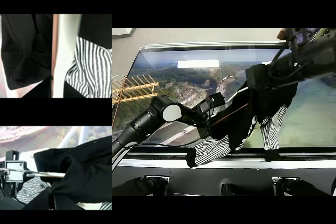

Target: Fold the clothes and pants, and hang the long-sleeved shirts on hangers.

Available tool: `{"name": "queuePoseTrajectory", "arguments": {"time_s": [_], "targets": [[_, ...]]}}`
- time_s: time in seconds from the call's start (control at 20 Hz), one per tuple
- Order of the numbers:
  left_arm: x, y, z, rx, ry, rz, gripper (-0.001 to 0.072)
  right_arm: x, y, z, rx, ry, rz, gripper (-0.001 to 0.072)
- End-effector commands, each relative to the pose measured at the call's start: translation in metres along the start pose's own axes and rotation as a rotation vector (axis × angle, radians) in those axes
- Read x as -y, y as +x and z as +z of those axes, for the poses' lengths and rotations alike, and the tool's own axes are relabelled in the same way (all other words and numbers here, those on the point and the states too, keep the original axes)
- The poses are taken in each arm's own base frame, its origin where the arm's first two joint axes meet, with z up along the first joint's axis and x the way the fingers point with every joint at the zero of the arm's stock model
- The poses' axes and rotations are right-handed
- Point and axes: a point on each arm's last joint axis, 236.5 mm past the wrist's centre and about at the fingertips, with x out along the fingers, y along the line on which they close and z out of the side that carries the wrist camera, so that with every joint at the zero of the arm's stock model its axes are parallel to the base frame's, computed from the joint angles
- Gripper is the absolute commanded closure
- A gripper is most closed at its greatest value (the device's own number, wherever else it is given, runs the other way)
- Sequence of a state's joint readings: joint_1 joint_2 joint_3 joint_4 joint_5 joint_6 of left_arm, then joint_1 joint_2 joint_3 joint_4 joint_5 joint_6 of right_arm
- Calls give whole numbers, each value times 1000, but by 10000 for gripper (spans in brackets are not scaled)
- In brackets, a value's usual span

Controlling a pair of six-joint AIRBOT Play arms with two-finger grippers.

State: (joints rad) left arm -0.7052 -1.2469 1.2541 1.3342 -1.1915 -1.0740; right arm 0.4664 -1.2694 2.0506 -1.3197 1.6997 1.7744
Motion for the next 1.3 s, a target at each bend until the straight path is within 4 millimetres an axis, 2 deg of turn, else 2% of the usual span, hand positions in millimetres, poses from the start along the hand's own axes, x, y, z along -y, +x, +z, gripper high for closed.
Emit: {"name": "queuePoseTrajectory", "arguments": {"time_s": [0.0,0.15,0.2,0.35,0.5,0.6,0.75,0.85,0.9,0.95,1.05,1.1,1.15,1.25], "targets": [[-4,-1,8,30,1,17,670,0,3,-8,-42,-33,2,652],[-6,-1,17,70,-4,26,670,3,2,-11,-52,-61,-10,429],[-5,-1,20,81,-7,23,670,4,0,-10,-43,-60,-13,316],[-7,-2,25,106,-10,30,671,19,-16,-6,10,-66,-88,133],[-9,-2,29,119,-10,38,671,46,-51,3,120,-59,-229,88],[-10,-2,30,127,-11,42,671,74,-81,4,187,-47,-364,85],[-13,-3,36,150,-11,55,671,117,-134,9,315,17,-538,86],[-14,-4,38,158,-11,59,671,161,-158,-1,339,154,-620,88],[-14,-4,37,157,-11,60,671,182,-158,-10,318,204,-630,94],[-15,-3,37,157,-12,60,671,202,-149,-21,277,247,-608,131],[-15,-3,37,155,-12,60,671,233,-114,-45,165,267,-509,133],[-15,-3,37,154,-13,59,671,241,-90,-60,86,238,-437,105],[-15,-2,37,153,-13,59,671,238,-66,-74,1,171,-355,107],[-15,-1,36,151,-13,58,670,227,-22,-89,-128,-106,-214,105]]}}
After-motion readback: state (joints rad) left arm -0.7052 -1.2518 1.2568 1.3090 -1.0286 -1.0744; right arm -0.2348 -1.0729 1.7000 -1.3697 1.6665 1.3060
